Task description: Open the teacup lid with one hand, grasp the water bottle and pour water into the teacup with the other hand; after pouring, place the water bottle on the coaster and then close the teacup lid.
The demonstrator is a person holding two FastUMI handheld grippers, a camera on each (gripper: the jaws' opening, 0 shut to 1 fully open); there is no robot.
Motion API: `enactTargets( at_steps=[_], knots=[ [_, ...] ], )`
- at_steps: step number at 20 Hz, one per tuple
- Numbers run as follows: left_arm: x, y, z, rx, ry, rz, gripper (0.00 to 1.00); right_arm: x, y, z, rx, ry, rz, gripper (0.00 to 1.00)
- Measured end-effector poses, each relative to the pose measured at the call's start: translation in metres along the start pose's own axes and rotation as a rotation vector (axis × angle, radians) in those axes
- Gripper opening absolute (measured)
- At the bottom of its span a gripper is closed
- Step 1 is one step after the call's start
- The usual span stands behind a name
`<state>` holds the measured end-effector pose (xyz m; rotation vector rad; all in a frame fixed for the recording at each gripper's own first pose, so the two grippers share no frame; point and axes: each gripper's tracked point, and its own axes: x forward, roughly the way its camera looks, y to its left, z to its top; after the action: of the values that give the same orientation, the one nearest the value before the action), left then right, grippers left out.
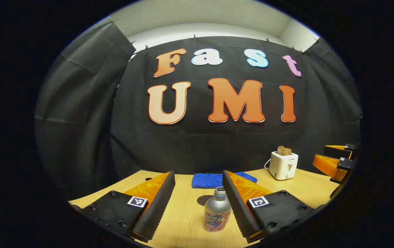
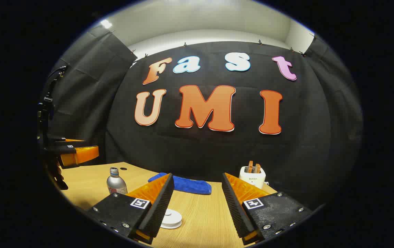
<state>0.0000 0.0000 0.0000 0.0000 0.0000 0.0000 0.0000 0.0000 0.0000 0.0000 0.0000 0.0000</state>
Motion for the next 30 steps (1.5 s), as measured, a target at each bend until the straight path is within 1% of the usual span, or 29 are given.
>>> enactTargets(
  at_steps=[5, 7, 8, 10, 11, 12, 13, 16, 17, 20, 22, 24, 25, 27, 28, 30],
  knots=[
    [0.0, 0.004, 0.0, 0.002, 0.001, 0.012, 0.93, -0.001, 0.005, -0.002, -0.023, -0.003, 0.005, 0.84],
    [-0.002, 0.002, 0.0, 0.002, -0.002, 0.005, 0.91, 0.001, 0.008, -0.002, -0.024, -0.002, 0.014, 0.86],
    [-0.002, 0.004, -0.001, 0.005, -0.001, 0.012, 0.93, 0.001, 0.012, -0.003, -0.022, 0.001, 0.021, 0.87],
    [-0.002, 0.006, -0.002, -0.006, -0.004, 0.022, 0.89, 0.002, 0.018, -0.005, -0.02, 0.011, 0.039, 0.91],
    [-0.003, 0.005, -0.002, -0.006, -0.003, 0.019, 0.93, 0.003, 0.021, -0.009, -0.025, 0.024, 0.05, 0.92],
    [-0.003, 0.005, -0.004, -0.003, -0.001, 0.016, 0.91, 0.002, 0.022, -0.013, -0.029, 0.03, 0.051, 0.93],
    [-0.003, 0.005, -0.006, 0.0, 0.004, 0.016, 0.93, 0.003, 0.023, -0.013, -0.031, 0.033, 0.049, 0.94],
    [-0.005, 0.004, -0.009, -0.003, 0.011, 0.01, 0.93, 0.005, 0.03, -0.018, -0.035, 0.046, 0.061, 0.95],
    [-0.006, 0.003, -0.009, -0.002, 0.011, 0.007, 0.92, 0.006, 0.033, -0.02, -0.031, 0.049, 0.071, 0.95],
    [-0.008, 0.006, -0.014, 0.013, 0.008, 0.016, 0.93, 0.012, 0.039, -0.033, -0.031, 0.068, 0.092, 0.9],
    [-0.009, 0.004, -0.019, 0.021, 0.017, 0.015, 0.93, 0.02, 0.042, -0.05, -0.025, 0.103, 0.098, 0.86],
    [-0.01, 0.003, -0.024, 0.02, 0.028, 0.011, 0.94, 0.024, 0.047, -0.072, 0.005, 0.176, 0.114, 0.82],
    [-0.01, 0.003, -0.026, 0.021, 0.032, 0.012, 0.94, 0.025, 0.049, -0.084, 0.021, 0.215, 0.116, 0.82],
    [-0.01, 0.006, -0.032, 0.023, 0.044, 0.02, 0.93, 0.03, 0.05, -0.094, 0.033, 0.241, 0.123, 0.82],
    [-0.01, 0.006, -0.037, 0.021, 0.053, 0.019, 0.89, 0.032, 0.052, -0.098, 0.032, 0.245, 0.13, 0.82],
    [-0.01, 0.006, -0.041, 0.018, 0.068, 0.019, 0.93, 0.035, 0.058, -0.108, 0.022, 0.259, 0.145, 0.82]
  ],
)
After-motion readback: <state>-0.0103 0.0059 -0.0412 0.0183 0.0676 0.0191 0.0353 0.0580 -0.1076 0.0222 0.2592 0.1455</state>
